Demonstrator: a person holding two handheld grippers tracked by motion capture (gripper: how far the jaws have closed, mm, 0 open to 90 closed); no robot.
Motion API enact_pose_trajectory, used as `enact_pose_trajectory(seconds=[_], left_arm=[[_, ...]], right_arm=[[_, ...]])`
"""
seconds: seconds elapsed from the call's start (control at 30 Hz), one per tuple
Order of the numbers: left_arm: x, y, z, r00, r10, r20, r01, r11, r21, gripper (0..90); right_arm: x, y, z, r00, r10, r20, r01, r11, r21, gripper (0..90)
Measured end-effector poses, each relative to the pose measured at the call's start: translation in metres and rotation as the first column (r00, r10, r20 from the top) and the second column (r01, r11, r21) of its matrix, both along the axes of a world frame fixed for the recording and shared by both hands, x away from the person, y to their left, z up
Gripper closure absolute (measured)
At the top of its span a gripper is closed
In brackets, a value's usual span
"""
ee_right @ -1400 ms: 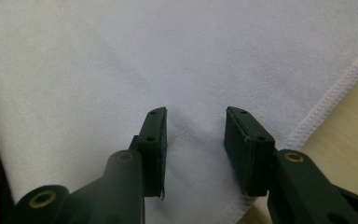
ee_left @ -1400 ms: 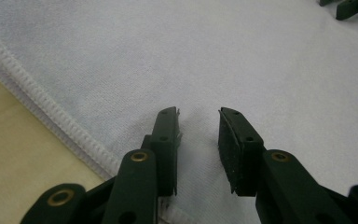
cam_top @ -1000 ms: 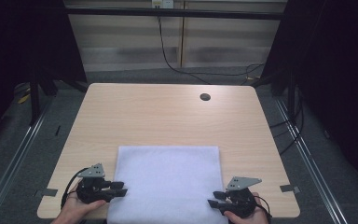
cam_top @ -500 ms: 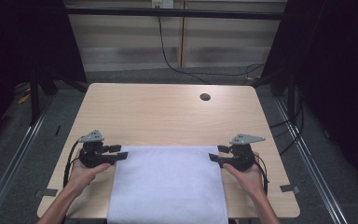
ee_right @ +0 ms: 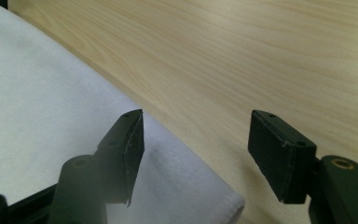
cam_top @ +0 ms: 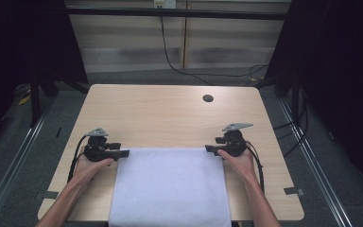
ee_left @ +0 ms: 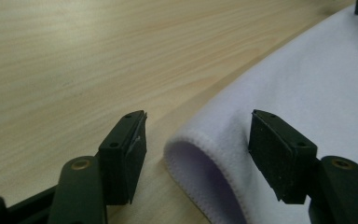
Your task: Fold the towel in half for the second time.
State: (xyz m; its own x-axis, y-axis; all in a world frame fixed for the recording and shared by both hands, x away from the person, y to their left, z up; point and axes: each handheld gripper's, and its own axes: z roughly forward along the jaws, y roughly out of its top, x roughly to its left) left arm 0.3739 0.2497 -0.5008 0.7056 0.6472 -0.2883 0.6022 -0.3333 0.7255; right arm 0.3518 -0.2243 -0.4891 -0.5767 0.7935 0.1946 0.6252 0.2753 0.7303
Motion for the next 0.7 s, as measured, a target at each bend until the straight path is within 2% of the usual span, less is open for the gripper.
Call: enact_pose_trajectory(seconds=[0.1,0.2,0.3,0.37,0.47,0.57,0.6,0.63,0.7], left_arm=[[0.0,-0.003,-0.002,1.0,0.001,0.002,-0.001,1.0,0.001,34.6],[0.003,-0.003,-0.005,0.9995,0.03,0.001,-0.03,0.9995,0.003,35.5],[0.004,-0.002,-0.006,0.9998,0.018,-0.006,-0.018,0.9998,-0.009,38.9],[0.002,-0.004,-0.006,1.0,0.0,0.001,0.0,1.0,-0.001,45.9],[0.001,-0.005,-0.007,0.9998,-0.018,0.01,0.018,0.9998,0.01,64.0],[-0.001,-0.006,-0.005,0.9989,-0.047,0.005,0.047,0.9989,-0.003,81.5],[-0.001,-0.006,-0.004,0.999,-0.045,0.007,0.045,0.9989,-0.016,83.4],[-0.001,-0.005,-0.002,0.9992,-0.04,0.012,0.04,0.9989,-0.023,84.2],[-0.001,-0.004,0.0,0.9991,-0.039,0.016,0.039,0.9987,-0.031,84.5]], right_arm=[[0.001,0.004,-0.004,0.9999,0.016,-0.004,-0.016,1.0,-0.006,39.7],[0.002,0.003,-0.006,1.0,0.008,-0.004,-0.008,1.0,-0.009,44.4],[0.001,-0.002,-0.006,1.0,-0.001,-0.004,0.001,1.0,-0.001,47.3],[-0.002,-0.006,-0.007,0.9998,0.004,-0.019,-0.004,1.0,0.0,50.7],[-0.005,-0.011,-0.009,0.9996,0.013,-0.023,-0.013,1.0,0.0,56.5],[-0.01,-0.013,-0.011,0.9995,0.017,-0.027,-0.017,1.0,0.008,71.1],[-0.011,-0.014,-0.012,0.9992,0.023,-0.031,-0.023,1.0,0.016,80.7],[-0.012,-0.015,-0.012,0.999,0.033,-0.029,-0.032,0.999,0.029,84.6],[-0.013,-0.016,-0.01,0.9993,0.029,-0.025,-0.027,0.998,0.051,86.1]])
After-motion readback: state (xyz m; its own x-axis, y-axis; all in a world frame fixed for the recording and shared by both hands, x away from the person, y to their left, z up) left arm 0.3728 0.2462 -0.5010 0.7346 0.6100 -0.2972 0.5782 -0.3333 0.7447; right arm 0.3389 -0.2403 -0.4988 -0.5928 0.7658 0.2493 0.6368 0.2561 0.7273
